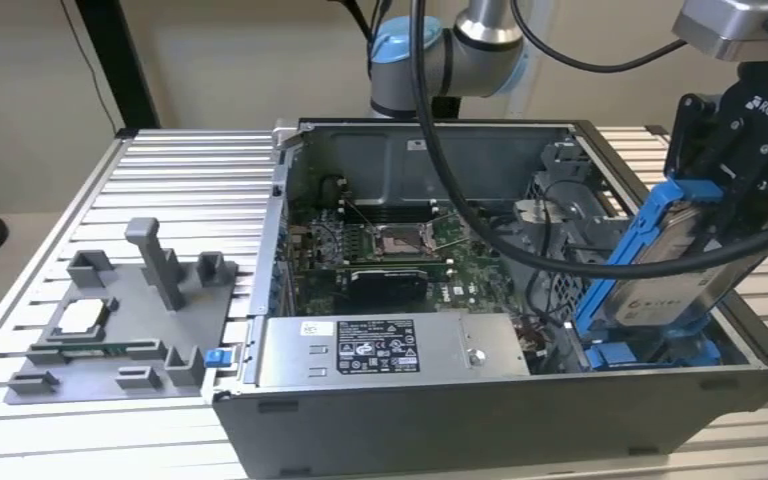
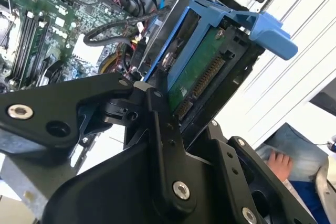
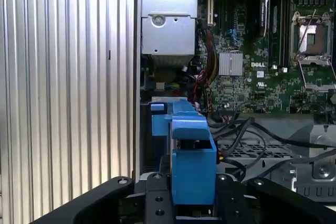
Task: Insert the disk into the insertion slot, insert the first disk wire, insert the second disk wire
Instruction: 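Insert the disk into the insertion slot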
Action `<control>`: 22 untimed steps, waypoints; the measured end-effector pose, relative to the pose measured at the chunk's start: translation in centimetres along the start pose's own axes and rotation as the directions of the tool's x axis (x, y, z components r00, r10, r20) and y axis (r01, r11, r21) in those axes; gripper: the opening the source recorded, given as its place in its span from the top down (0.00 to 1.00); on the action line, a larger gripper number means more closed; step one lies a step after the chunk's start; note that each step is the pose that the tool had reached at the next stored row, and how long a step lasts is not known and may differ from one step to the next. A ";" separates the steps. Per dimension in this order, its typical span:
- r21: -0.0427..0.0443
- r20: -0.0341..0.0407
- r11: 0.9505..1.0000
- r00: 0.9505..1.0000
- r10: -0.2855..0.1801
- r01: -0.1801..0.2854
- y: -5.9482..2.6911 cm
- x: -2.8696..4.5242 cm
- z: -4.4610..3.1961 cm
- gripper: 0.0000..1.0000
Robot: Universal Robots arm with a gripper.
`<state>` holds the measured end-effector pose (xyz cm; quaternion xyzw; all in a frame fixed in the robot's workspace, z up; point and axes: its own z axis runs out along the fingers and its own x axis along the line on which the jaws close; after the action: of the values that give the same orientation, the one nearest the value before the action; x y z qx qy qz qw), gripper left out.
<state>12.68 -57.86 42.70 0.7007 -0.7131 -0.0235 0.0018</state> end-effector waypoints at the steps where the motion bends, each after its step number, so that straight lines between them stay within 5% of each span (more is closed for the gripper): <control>1: 0.000 0.003 1.000 1.000 0.000 0.000 -0.04 -0.02 0.10 1.00; 22: -0.001 0.032 1.000 0.999 -0.001 0.001 -0.89 -0.04 1.61 1.00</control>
<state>13.52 -57.78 41.06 0.7005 -0.7127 -0.0349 -0.0093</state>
